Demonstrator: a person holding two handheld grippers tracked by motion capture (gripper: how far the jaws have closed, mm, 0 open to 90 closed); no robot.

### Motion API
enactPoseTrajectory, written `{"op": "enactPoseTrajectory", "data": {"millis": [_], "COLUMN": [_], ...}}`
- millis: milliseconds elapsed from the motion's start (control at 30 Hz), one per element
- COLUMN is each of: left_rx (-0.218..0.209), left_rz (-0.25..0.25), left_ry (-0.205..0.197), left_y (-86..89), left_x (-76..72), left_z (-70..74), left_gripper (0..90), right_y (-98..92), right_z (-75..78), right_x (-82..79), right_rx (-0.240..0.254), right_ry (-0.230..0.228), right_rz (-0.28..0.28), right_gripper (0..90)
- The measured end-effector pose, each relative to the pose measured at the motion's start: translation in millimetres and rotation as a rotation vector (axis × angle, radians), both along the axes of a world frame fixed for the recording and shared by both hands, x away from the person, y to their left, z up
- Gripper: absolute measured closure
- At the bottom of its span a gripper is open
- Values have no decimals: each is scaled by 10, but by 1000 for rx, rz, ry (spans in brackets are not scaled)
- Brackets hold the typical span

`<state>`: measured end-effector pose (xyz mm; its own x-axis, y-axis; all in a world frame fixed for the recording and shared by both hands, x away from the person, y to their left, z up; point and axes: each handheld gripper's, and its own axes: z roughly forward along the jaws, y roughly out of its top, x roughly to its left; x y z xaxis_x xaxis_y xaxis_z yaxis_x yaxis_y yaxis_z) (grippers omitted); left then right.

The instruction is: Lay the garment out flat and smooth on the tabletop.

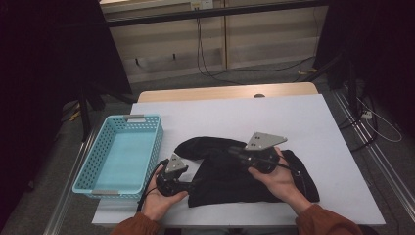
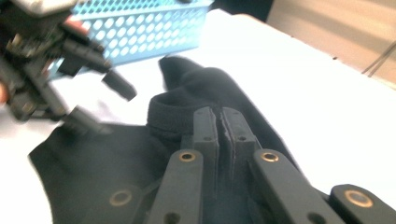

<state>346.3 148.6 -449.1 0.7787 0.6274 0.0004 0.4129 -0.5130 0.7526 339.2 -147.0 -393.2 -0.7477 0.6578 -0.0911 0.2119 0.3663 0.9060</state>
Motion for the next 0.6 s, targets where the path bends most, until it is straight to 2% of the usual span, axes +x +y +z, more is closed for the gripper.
{"op": "enactPoseTrajectory", "data": {"millis": [233, 367, 500, 600], "left_rx": [-14, -36, -61, -77], "left_rz": [18, 23, 8, -7], "left_ry": [-16, -34, -67, -102], "left_y": [12, 0, -56, -122], "left_x": [44, 58, 50, 39], "left_z": [23, 68, 173, 270], "left_gripper": [349, 368, 416, 442], "right_y": [-241, -315, -271, -178], "right_z": [193, 263, 245, 193], "right_x": [62, 100, 100, 53], "right_rx": [39, 61, 62, 48], "right_ry": [-51, -63, -51, -39], "right_rz": [-68, -88, -67, -18], "right_gripper": [867, 867, 867, 867]}}
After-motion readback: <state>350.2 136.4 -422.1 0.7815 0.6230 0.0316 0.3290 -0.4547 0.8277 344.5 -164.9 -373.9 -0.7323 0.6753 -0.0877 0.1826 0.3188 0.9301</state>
